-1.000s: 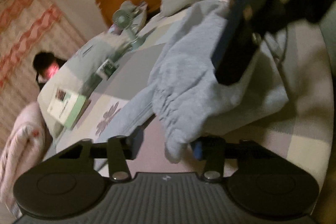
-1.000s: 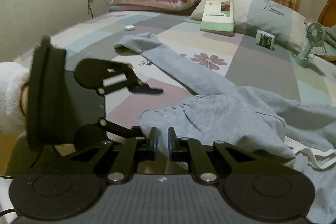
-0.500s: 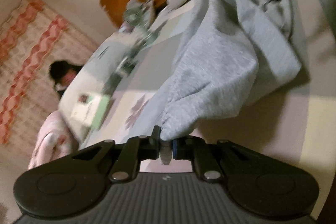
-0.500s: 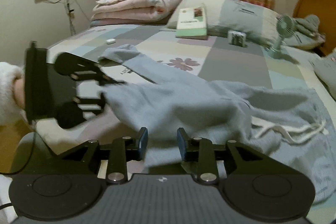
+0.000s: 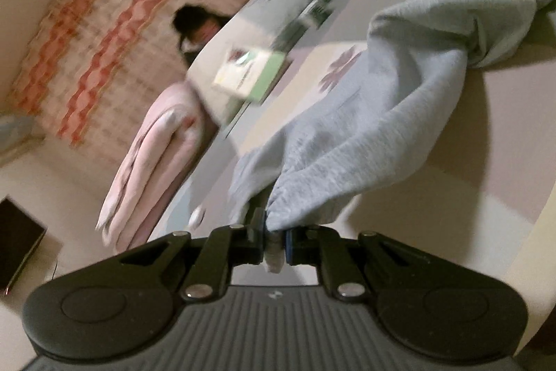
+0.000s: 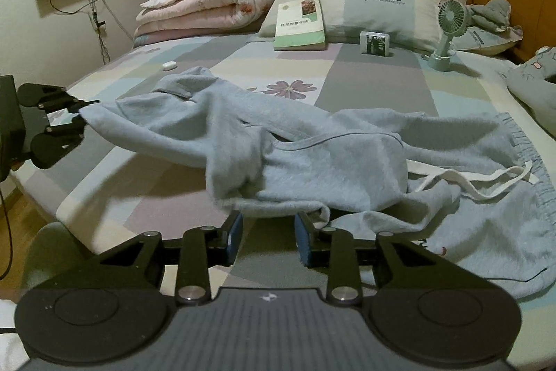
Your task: Fold clothes
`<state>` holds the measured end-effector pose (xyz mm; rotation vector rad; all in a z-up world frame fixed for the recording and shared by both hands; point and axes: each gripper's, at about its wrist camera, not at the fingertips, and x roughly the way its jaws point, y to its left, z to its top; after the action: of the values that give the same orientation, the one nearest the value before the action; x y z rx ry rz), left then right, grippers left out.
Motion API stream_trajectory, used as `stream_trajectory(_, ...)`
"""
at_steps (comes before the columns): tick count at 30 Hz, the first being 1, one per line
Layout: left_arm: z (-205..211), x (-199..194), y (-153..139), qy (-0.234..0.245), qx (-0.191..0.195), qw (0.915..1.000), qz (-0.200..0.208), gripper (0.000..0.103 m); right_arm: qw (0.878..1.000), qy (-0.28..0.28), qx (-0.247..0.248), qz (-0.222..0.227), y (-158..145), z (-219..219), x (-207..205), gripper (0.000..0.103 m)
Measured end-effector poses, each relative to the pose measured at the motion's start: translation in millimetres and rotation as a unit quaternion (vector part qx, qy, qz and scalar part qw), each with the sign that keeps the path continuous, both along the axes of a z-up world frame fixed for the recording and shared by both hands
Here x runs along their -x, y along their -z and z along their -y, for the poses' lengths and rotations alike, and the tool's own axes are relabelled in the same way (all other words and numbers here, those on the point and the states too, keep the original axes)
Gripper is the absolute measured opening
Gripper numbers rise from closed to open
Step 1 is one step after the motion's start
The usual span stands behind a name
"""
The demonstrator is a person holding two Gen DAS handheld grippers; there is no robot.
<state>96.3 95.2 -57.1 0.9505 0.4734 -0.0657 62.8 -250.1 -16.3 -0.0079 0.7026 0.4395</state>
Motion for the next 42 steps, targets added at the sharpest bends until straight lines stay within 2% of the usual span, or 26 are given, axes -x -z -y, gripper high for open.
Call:
stream_trajectory(7,-47,10,11,-0.068,0.01,0.9975,-0.011,0.009,1.0,-0.008,0.009,0.002,-2,-10,5,0.042)
stream_trajectory(10,-59,14,18,-0.082,0.01,0.9965,-0.014,0.009,1.0,-0.011,0.013,0.0,-2,-14,6,0.042)
stream_trajectory(14,-71,20,24,-0.089,0.022,0.9954,-0.028,0.019,1.0,-0.015,0.019,-0.004,-2,-19,5,0.043)
stream_trajectory(18,-81,26,31,-0.091,0.031,0.9942,-0.048,0.02,1.0,-0.021,0.022,-0.004,-2,-25,6,0.049)
stream_trajectory(21,-91,33,31,-0.096,0.041,0.9925,-0.062,0.026,0.999,-0.028,0.026,-0.008,-1,-29,5,0.049)
stream_trajectory(27,-110,47,28,-0.112,0.064,0.9877,-0.089,0.03,0.998,-0.059,0.035,-0.013,-3,-47,-7,0.049)
stream_trajectory(30,-119,54,25,-0.119,0.077,0.9847,-0.101,0.031,0.995,-0.091,0.028,-0.019,-7,-69,-20,0.049)
stream_trajectory(33,-124,57,15,-0.12,0.117,0.9807,-0.101,0.033,0.99,-0.134,0.035,-0.023,-11,-105,-36,0.049)
stream_trajectory(37,-130,60,3,-0.119,0.167,0.9735,-0.101,0.045,0.979,-0.2,0.045,-0.026,-19,-166,-60,0.049)
stream_trajectory(42,-133,66,-1,-0.099,0.175,0.9742,-0.102,0.049,0.962,-0.264,0.05,-0.05,-20,-247,-100,0.05)
